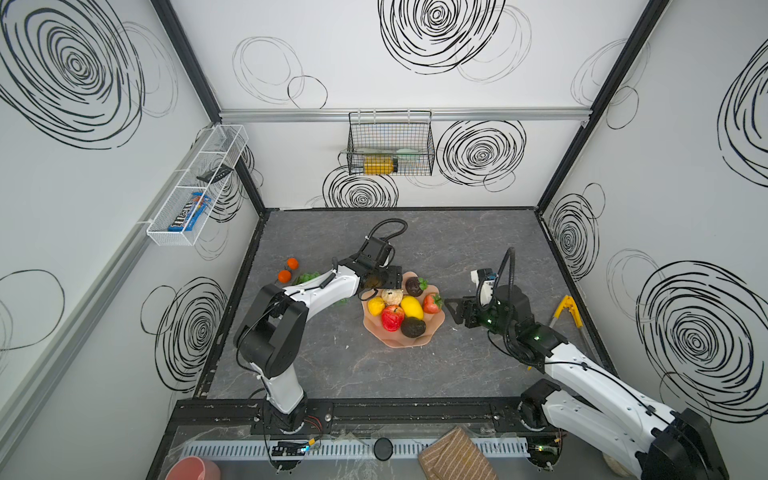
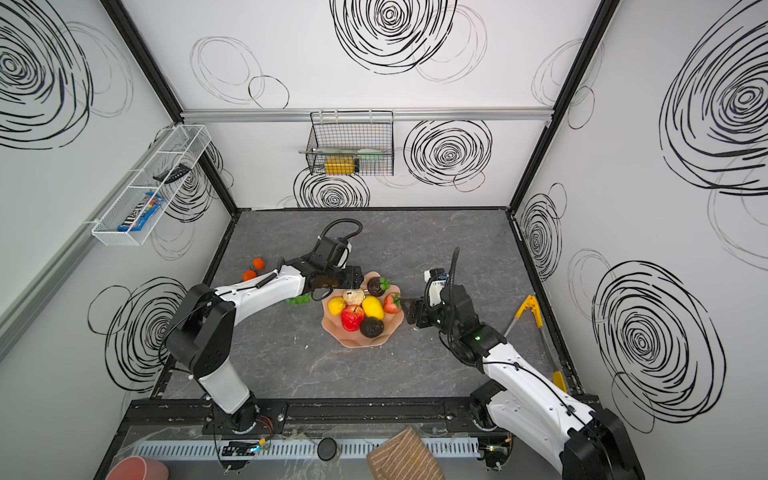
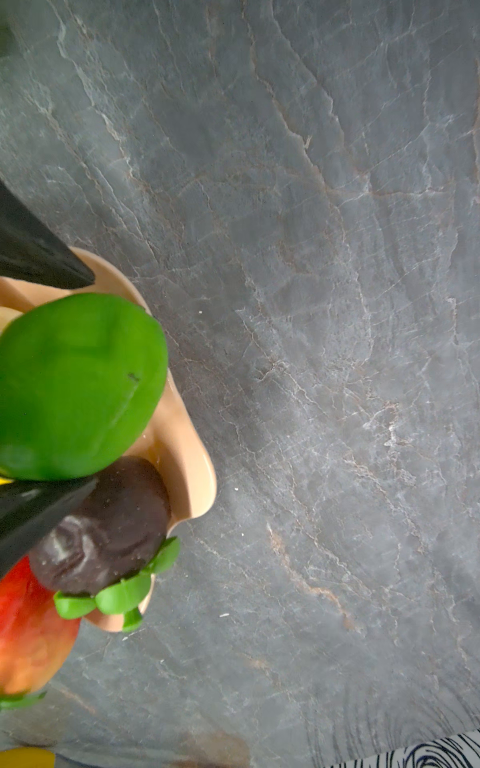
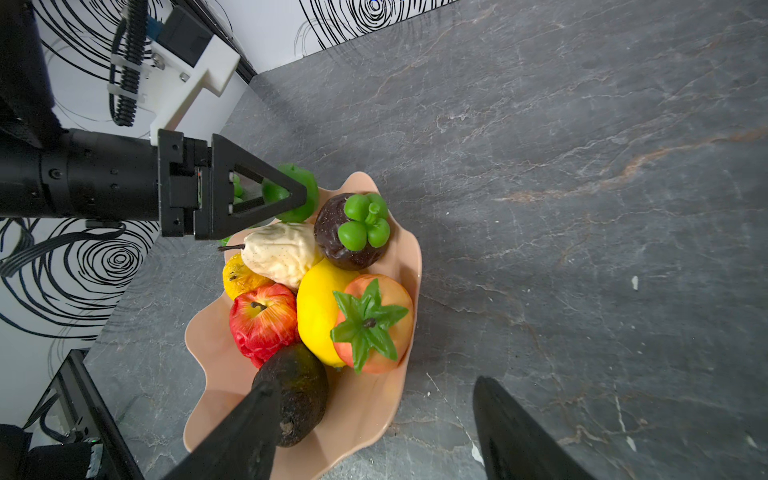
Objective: Place and organize the fake fruits in the fruit bowl
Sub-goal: 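Lift the green lime and carry it over the bowl with the left gripper, then open the left gripper to drop the lime into the bowl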
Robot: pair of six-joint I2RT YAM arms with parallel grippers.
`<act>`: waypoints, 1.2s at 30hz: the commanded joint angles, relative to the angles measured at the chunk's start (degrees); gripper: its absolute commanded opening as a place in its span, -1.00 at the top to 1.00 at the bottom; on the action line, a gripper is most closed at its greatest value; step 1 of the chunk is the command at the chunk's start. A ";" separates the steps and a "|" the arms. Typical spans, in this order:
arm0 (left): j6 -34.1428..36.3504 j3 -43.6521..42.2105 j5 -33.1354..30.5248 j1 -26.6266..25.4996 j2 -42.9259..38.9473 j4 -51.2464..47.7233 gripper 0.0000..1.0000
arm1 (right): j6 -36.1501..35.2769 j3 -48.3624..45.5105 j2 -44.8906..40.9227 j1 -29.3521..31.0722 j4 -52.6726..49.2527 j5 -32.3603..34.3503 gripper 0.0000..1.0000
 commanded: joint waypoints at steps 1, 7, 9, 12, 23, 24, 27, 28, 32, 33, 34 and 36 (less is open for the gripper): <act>0.93 1.86 0.70 -0.29 1.08 0.89 -0.49 | 0.44 -0.59 -0.23 -0.20 1.83 -0.35 -0.54; 1.36 2.21 1.73 -0.70 1.04 1.81 -0.48 | 0.46 -0.78 -0.05 -0.20 2.07 -0.43 -0.54; 1.41 2.37 2.17 -0.90 0.90 2.17 -0.49 | 0.46 -0.73 0.03 -0.18 2.08 -0.43 -0.54; 1.54 2.72 3.41 -1.08 0.91 2.48 -0.51 | 0.44 -0.69 0.04 -0.19 2.17 -0.43 -0.54; 1.63 2.42 -2.43 0.30 -4.10 0.31 -0.52 | 0.36 -0.37 -0.35 -0.20 1.91 -0.43 -0.54; 1.63 2.23 -3.44 0.56 -5.19 0.12 -0.52 | 0.33 -0.12 -0.41 -0.20 1.78 -0.43 -0.54; 1.40 0.35 -8.29 2.54 -9.90 0.77 -0.53 | 0.18 0.37 -0.94 -0.21 1.38 -0.35 -0.55; 1.15 -0.78 -9.78 3.71 -11.83 1.49 -0.54 | 0.20 0.36 -1.21 -0.20 1.38 -0.35 -0.55; -0.70 -4.41 -15.56 10.11 -17.26 2.30 -0.56 | -0.19 0.71 -1.99 -0.25 1.24 -0.26 -0.55; -1.46 -5.36 -17.79 11.85 -18.04 2.52 -0.55 | -0.15 0.72 -2.04 -0.19 1.31 -0.26 -0.55; -2.18 -6.57 -20.23 14.08 -18.83 3.07 -0.55 | -0.24 0.74 -2.11 -0.24 1.47 -0.33 -0.55; -3.14 -8.87 -22.97 18.31 -19.85 4.82 -0.56 | -0.24 0.55 -2.13 -0.29 1.71 -0.49 -0.56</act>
